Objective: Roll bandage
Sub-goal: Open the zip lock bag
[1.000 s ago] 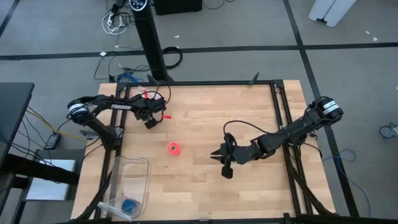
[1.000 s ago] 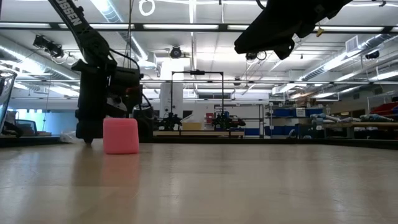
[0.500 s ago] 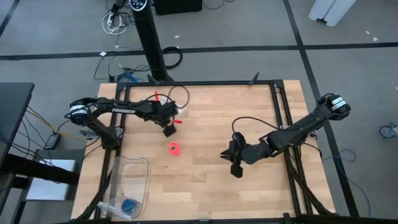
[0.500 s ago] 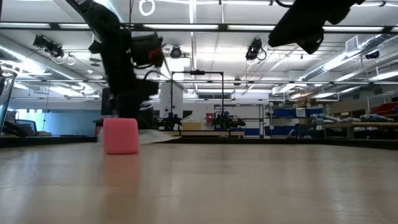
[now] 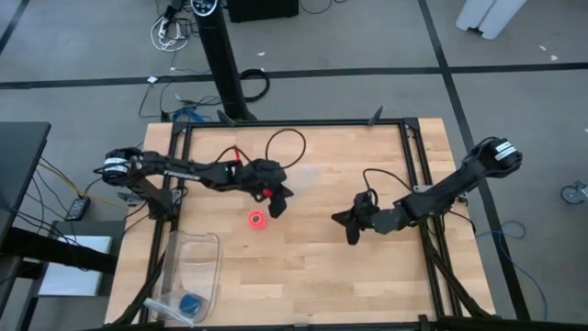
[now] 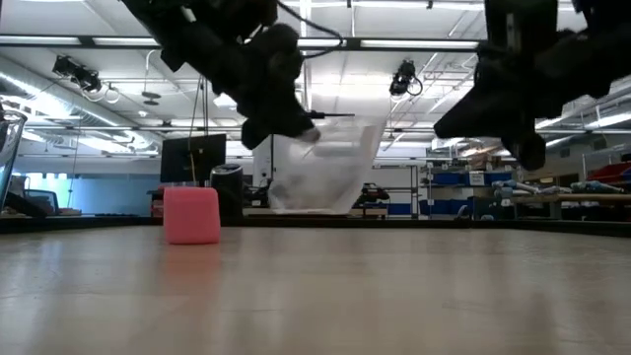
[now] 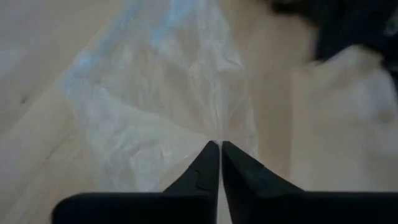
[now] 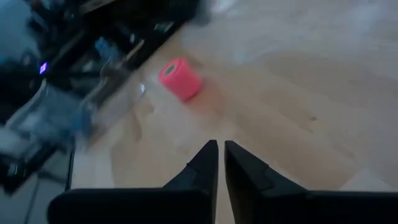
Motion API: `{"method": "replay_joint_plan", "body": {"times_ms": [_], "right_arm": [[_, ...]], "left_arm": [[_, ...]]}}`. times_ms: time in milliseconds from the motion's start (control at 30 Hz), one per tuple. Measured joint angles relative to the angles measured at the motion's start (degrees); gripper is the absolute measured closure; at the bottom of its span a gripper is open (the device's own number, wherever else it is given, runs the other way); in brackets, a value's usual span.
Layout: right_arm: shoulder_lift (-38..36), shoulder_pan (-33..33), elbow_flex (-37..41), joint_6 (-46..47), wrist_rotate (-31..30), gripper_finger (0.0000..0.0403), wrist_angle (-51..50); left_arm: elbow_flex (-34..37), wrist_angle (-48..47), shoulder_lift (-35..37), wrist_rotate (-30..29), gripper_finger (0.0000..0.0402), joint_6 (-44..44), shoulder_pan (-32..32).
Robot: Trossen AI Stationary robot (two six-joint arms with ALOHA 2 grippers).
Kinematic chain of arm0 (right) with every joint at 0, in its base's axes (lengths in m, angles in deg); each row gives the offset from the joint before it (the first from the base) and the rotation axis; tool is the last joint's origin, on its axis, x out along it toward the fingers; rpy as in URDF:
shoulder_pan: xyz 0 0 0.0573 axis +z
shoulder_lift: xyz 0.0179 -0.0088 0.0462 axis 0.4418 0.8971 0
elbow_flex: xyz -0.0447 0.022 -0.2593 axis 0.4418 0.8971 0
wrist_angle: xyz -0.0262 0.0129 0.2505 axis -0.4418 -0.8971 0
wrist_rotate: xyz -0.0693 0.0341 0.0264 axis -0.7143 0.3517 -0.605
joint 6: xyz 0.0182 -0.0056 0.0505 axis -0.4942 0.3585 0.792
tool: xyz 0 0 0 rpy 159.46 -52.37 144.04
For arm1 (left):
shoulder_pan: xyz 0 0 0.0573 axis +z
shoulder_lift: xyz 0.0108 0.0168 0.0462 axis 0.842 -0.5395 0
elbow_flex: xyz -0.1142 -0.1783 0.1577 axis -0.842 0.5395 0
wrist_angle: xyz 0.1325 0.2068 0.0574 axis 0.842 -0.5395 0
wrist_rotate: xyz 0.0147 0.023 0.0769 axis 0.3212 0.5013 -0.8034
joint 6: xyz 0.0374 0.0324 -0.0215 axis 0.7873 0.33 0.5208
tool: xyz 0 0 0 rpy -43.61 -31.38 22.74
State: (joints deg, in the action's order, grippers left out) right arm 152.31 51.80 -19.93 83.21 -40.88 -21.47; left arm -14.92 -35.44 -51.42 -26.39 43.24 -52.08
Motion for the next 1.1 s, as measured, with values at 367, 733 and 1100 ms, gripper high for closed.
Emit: {"method": "replay_joint_plan", "body": {"times_ms": [367,733,1100], "right_arm": [[9.3,-5.8,1.6,3.8,-4.3,0.0255,14.8],[16.3,-6.1,1.6,14.6,-1.2,0.0189,12.8],[18.6,-6.0,1.6,5.8,-1.4,0.0194,18.9]], "left_arm": [[0.0,8.5,-4.2,-0.5,0.0296,-0.1,-3.2],[-2.3,5.1,-8.7,-7.2,0.0272,3.5,-4.4],[-10.8,-13.3,-9.0,-2.0,0.0272,9.4,10.9]]}}
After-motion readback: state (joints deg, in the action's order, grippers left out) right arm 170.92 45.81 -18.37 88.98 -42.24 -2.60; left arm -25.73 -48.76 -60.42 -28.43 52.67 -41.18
